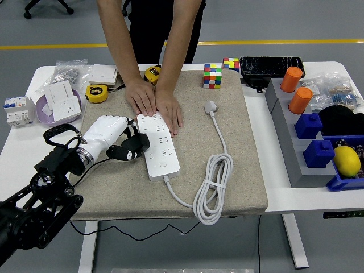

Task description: Pick up the plug,place it near the board,insert it into the board,press the button

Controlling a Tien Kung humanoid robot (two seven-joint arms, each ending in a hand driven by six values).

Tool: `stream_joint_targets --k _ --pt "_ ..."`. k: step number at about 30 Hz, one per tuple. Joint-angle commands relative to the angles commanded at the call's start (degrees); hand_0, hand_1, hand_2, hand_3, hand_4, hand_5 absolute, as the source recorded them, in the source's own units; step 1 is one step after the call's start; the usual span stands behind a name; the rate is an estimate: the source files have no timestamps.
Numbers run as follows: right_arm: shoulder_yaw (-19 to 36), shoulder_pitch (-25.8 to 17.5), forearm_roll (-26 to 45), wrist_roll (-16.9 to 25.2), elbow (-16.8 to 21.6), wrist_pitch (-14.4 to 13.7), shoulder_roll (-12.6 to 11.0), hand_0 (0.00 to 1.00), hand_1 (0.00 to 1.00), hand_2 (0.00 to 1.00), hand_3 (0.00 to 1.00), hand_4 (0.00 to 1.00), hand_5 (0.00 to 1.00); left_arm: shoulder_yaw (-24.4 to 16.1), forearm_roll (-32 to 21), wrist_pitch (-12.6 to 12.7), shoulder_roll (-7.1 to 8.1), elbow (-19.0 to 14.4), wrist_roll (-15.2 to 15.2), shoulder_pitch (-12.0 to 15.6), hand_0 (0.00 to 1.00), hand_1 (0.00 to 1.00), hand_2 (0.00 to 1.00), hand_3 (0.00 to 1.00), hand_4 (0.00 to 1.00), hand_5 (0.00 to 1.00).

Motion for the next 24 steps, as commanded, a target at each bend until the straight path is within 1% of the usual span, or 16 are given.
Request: stream_joint_targets --k 3,4,9,10,15,16,21,22,24 --pt "1.0 0.0 -0.6 0.0 0.0 0.8 0.0 0.856 0.718 0.717 0.701 0.998 0.639 0.0 0.0 -0.6 0.05 0.0 0.1 0.1 0.713 0.789 0.729 0.621 0.798 0.061" --pt "1.3 -0.1 -0.8 0.0 0.0 0.9 0.0 0.931 0.736 0.721 0.728 0.998 0.662 0.0 0.0 -0.7 0.06 0.0 0.1 0.1 0.810 0.908 0.846 0.801 0.889 0.108" --pt "2.4 -0.1 -1.5 0.3 0.0 1.2 0.0 0.931 0.736 0.721 0.728 0.998 0.662 0.0 0.0 -1.2 0.14 -0.1 0.3 0.1 0.810 0.908 0.846 0.801 0.889 0.108" --pt "2.6 0.0 -1.5 0.3 0.0 1.2 0.0 0.970 0.746 0.721 0.737 0.998 0.684 0.0 0.0 -1.2 0.17 -0.1 0.3 0.0 0.896 0.976 0.940 0.881 0.968 0.157" --pt "2.7 0.1 -1.4 0.4 0.0 1.2 -0.1 0.970 0.746 0.721 0.737 0.998 0.684 -0.1 0.0 -1.5 0.25 -0.5 0.3 -0.2 0.896 0.976 0.940 0.881 0.968 0.157" --pt "2.7 0.1 -1.3 0.5 0.0 1.1 -0.1 0.978 0.747 0.722 0.737 0.998 0.675 -0.1 0.0 -1.6 0.30 -0.7 0.4 -0.1 0.898 0.984 0.950 0.897 0.998 0.201" --pt "2.7 0.1 -1.2 0.7 0.0 1.0 -0.1 0.978 0.747 0.722 0.737 0.998 0.675 -0.5 0.0 -2.5 0.47 -2.1 0.4 0.2 0.898 0.984 0.950 0.897 0.998 0.201" --pt "2.7 0.1 -1.2 0.7 0.0 1.0 -0.1 0.975 0.745 0.721 0.736 0.998 0.671 -0.7 0.0 -2.7 0.50 -2.3 0.4 0.2 0.909 0.990 0.960 0.917 0.998 0.300" --pt "2.6 0.1 -1.1 0.7 0.0 0.9 -0.1 0.975 0.745 0.721 0.736 0.998 0.671 -1.2 0.0 -3.7 0.58 -3.5 0.6 0.5 0.909 0.990 0.960 0.917 0.998 0.300"
